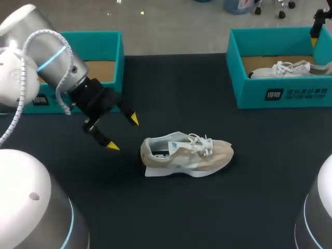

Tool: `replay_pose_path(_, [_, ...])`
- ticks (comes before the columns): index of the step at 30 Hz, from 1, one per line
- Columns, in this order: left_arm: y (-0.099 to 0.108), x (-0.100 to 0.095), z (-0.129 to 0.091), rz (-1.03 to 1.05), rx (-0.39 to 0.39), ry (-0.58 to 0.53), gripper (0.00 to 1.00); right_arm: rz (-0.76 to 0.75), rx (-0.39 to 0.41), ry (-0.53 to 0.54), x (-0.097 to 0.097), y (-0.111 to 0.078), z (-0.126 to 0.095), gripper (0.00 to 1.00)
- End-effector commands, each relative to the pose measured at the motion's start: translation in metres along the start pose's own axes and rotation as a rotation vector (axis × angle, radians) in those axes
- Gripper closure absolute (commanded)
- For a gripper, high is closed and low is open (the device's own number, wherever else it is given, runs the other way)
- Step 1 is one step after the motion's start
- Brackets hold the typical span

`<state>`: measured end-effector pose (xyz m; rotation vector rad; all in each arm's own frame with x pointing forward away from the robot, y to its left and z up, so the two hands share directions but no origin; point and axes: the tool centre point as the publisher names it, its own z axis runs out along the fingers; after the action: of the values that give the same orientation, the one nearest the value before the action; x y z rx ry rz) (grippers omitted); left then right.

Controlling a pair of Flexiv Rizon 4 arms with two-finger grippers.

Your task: Take the shoe out of the shoebox, open the shoe tongue, remove and reinsert the insole, then place the shoe into the shoebox

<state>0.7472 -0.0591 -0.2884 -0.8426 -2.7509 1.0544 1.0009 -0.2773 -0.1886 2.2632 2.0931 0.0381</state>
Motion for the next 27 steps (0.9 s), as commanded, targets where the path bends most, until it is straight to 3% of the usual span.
replay_pose_path(1, [0.0064,0.0146,0.0069,-0.169,0.372,-0.204,0.0,0.0,-0.001,0.001,-0.0003,-0.0004,0.0002,0.0])
replay_pose_path(27, [0.0062,0.0153,0.0083,-0.169,0.389,-0.207,0.0,0.0,-0.001,0.001,-0.0003,-0.0004,0.0002,0.0])
